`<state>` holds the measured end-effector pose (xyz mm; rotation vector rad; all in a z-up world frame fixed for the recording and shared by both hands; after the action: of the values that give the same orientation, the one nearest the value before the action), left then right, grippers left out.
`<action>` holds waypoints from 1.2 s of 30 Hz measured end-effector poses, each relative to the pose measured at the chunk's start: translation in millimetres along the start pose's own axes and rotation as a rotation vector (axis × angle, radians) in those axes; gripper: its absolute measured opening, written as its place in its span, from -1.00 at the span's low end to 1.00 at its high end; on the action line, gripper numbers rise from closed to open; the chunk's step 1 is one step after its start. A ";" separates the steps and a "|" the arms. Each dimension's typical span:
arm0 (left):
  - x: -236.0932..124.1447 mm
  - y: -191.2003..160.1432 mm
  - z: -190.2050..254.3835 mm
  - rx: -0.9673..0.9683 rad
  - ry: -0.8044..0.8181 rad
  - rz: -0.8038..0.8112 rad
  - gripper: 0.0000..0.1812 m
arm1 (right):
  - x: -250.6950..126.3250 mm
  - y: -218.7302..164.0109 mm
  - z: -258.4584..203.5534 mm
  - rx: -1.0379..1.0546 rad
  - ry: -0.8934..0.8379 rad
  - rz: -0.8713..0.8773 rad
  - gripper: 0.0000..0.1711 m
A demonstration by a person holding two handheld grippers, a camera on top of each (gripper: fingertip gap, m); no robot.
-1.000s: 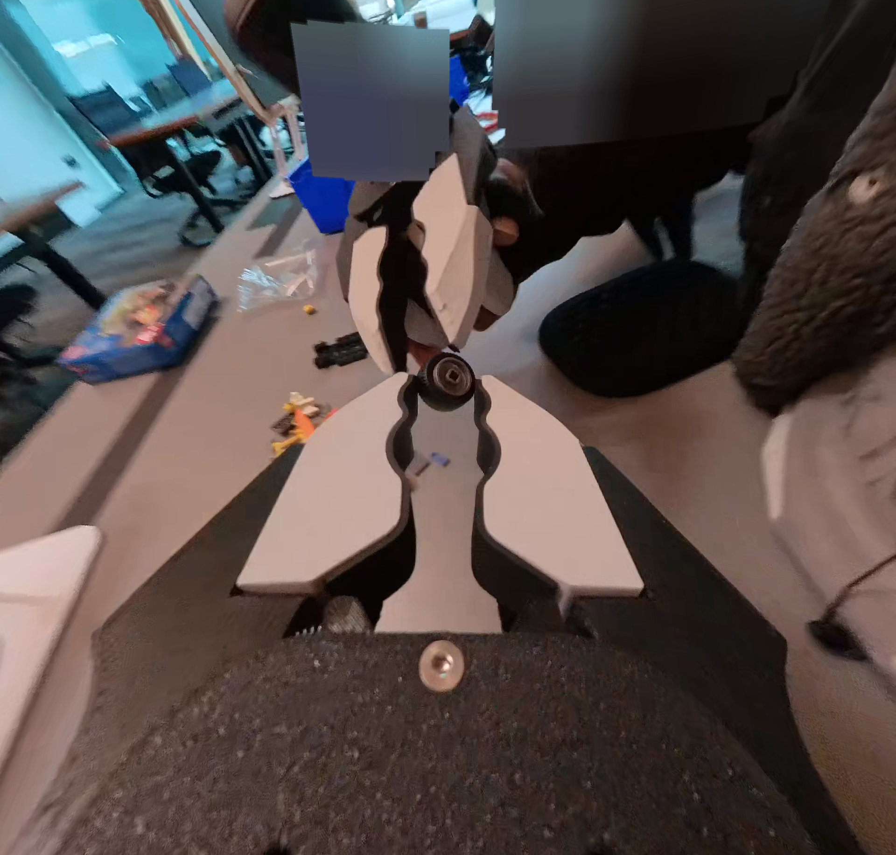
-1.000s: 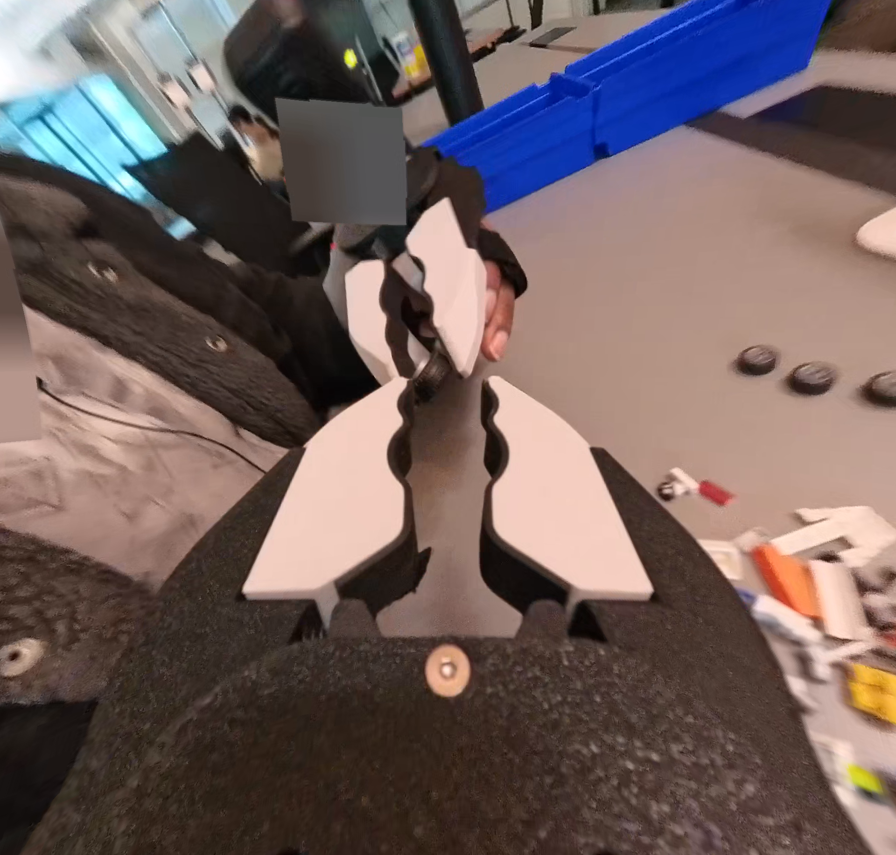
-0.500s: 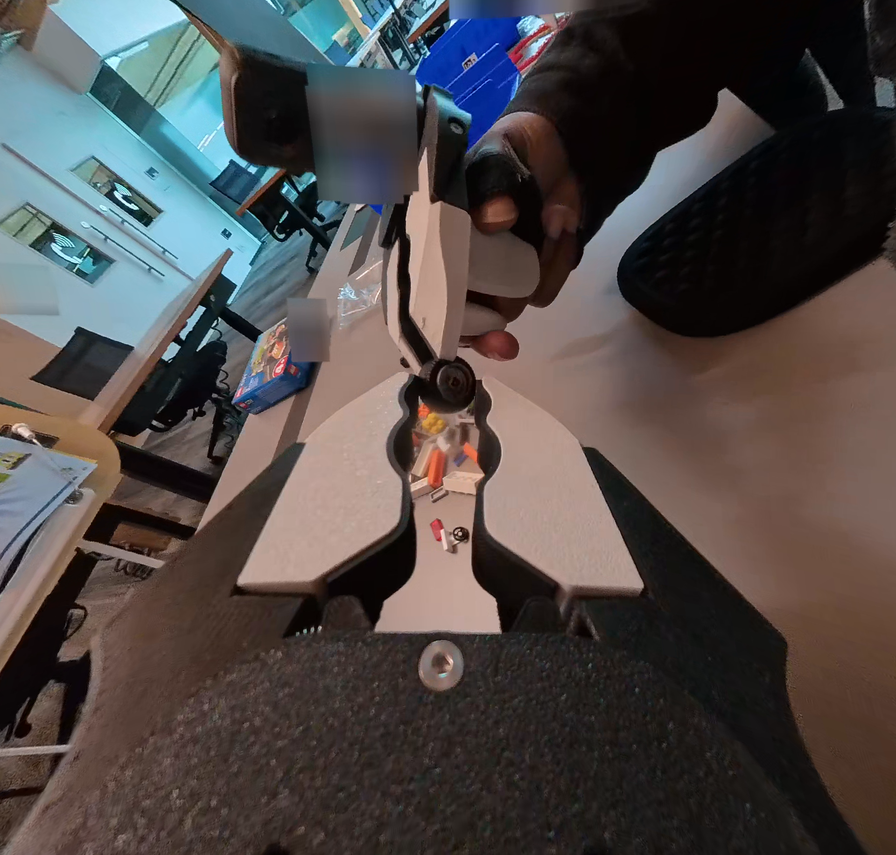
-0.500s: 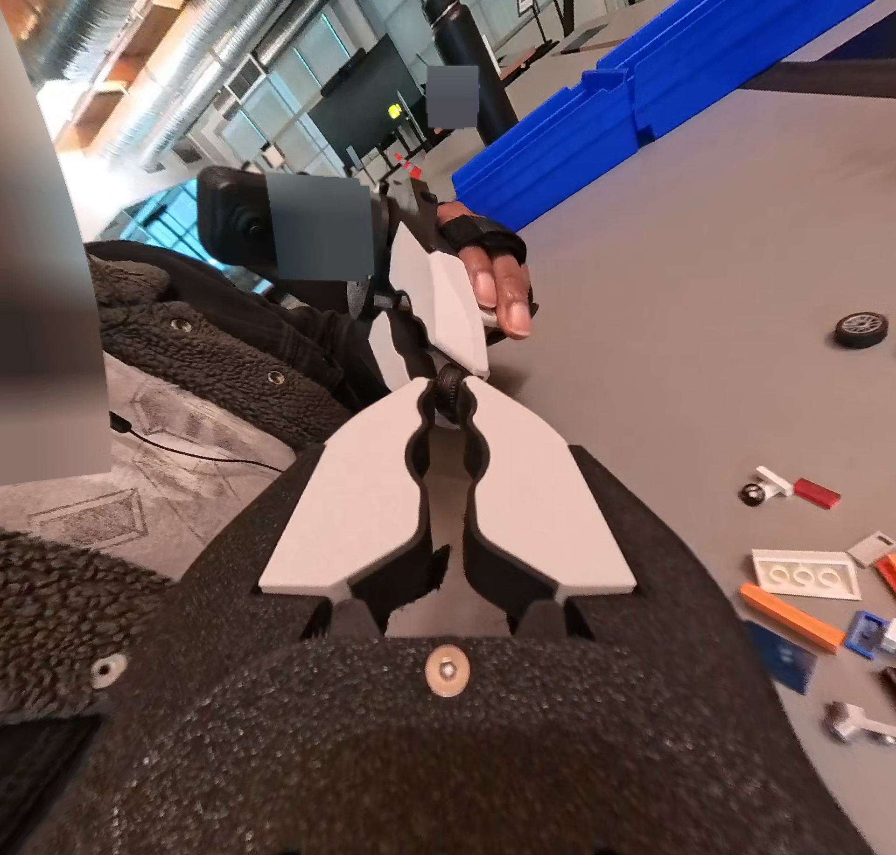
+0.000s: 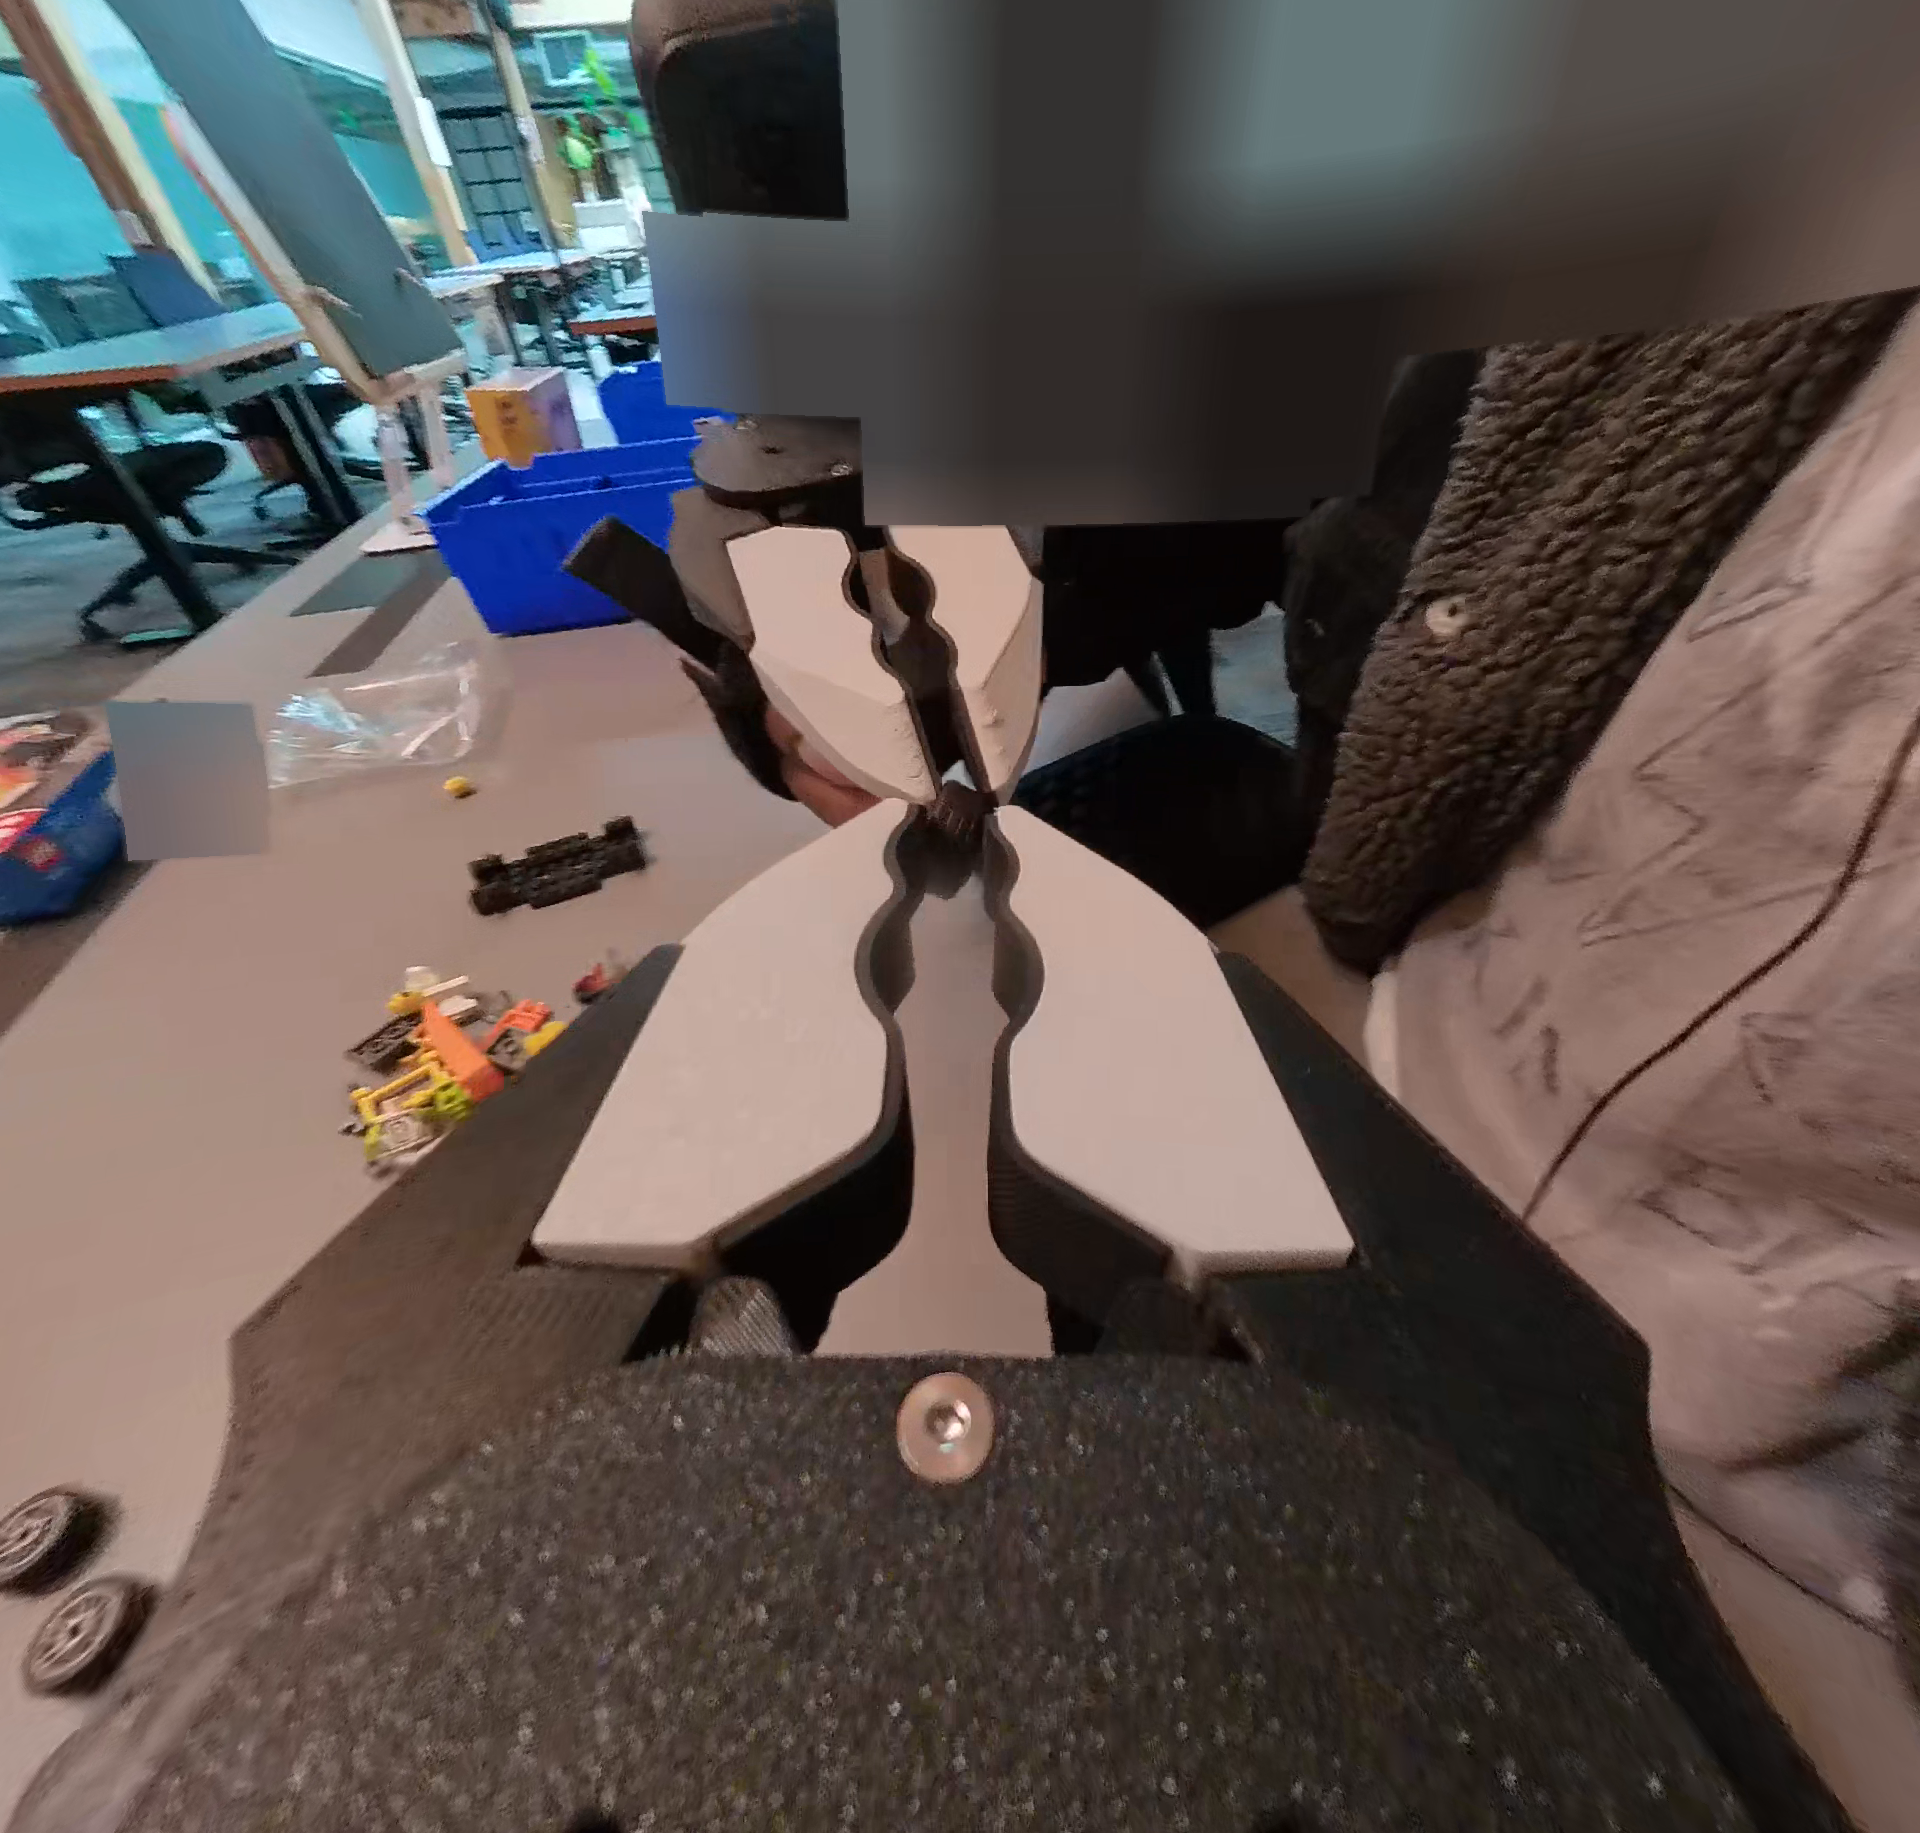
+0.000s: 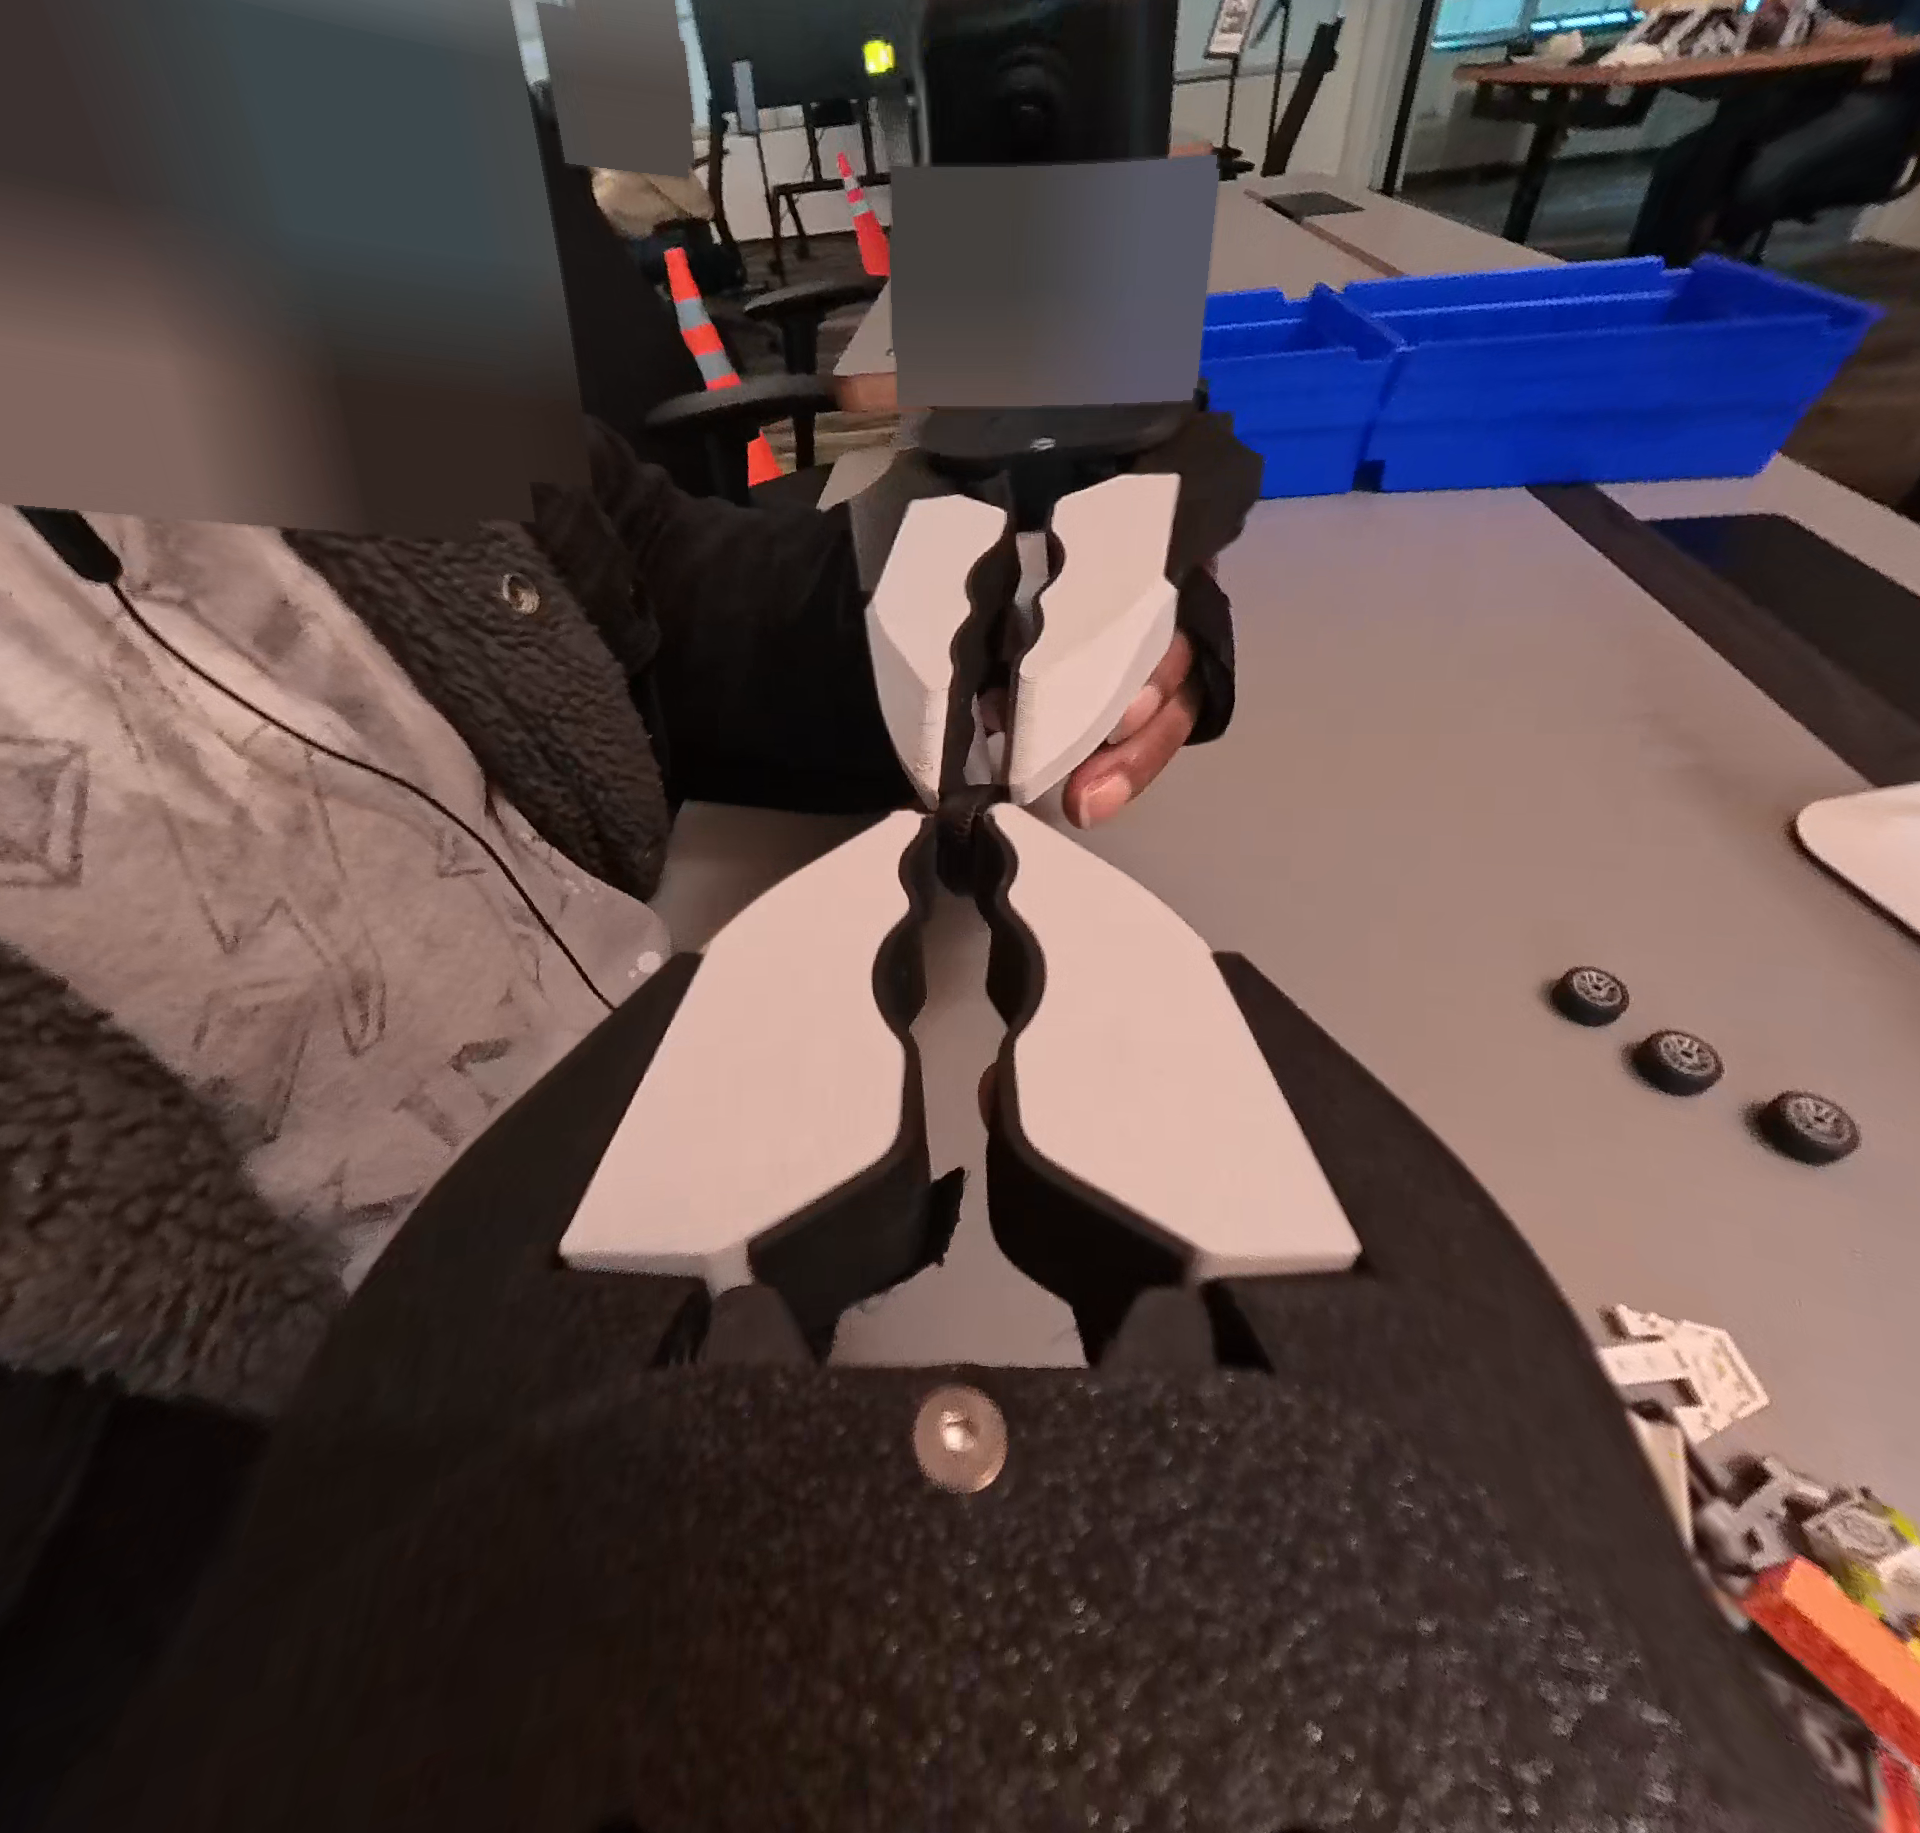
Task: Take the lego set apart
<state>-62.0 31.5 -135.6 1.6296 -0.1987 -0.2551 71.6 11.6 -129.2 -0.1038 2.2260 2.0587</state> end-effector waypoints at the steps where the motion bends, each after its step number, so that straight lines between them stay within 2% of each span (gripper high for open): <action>1: 0.5 0.7 2.2 -0.012 -0.027 0.007 -0.89 | 0.5 0.4 -2.6 -0.022 0.020 -0.001 -0.92; 4: 4.3 0.7 6.4 -0.018 -0.057 0.003 -0.95 | 0.4 3.4 -7.4 -0.079 0.078 -0.007 -0.97; 7: 8.0 0.5 14.5 0.024 -0.096 -0.031 -0.98 | 2.9 2.8 -10.5 -0.176 0.115 -0.096 -0.98; 11: 6.1 1.2 12.6 0.084 -0.032 -0.074 -0.95 | -1.1 6.1 -6.0 -0.222 0.086 -0.119 -0.98; 14: -0.7 -3.0 1.3 0.048 0.024 -0.065 -0.97 | -5.0 4.4 -2.3 -0.220 0.055 -0.097 -0.99; 17: -2.5 -8.1 -14.1 -0.109 0.081 -0.043 -0.88 | -6.2 2.9 -2.1 -0.276 -0.003 -0.086 -1.00; 20: 0.6 -15.4 -22.5 -0.396 -0.020 0.043 -0.64 | -6.2 4.2 -2.5 -0.398 -0.087 -0.112 -1.00; 24: 3.9 -19.4 -34.2 -0.644 -0.060 0.197 -0.67 | -3.5 3.3 -5.7 -0.588 -0.174 -0.199 -1.00; 26: 8.9 -29.1 -35.3 -0.640 -0.029 0.106 -0.68 | -1.2 -1.5 -5.9 -0.635 -0.194 -0.243 -1.00; 33: -6.5 -33.3 -47.8 -0.558 0.132 0.035 -0.74 | -12.2 -24.7 10.5 -0.466 -0.221 -0.320 -1.00; 36: -13.8 -36.2 -54.8 -0.523 0.213 0.001 -0.77 | -8.4 -42.0 12.2 -0.363 -0.180 -0.372 -0.88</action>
<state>-60.7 90.6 -167.5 1.1261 0.0312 -0.1167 85.5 20.2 -170.6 -0.3209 1.5712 2.1311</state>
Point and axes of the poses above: each gripper's, where its closed fingertips meet, x out along the fingers, y out of its top, z = x × y across the jaws, the point moved 7 cm from there along -x, back along the fingers, and after that the axes turned 4 degrees about z, right-handed, at the moved point
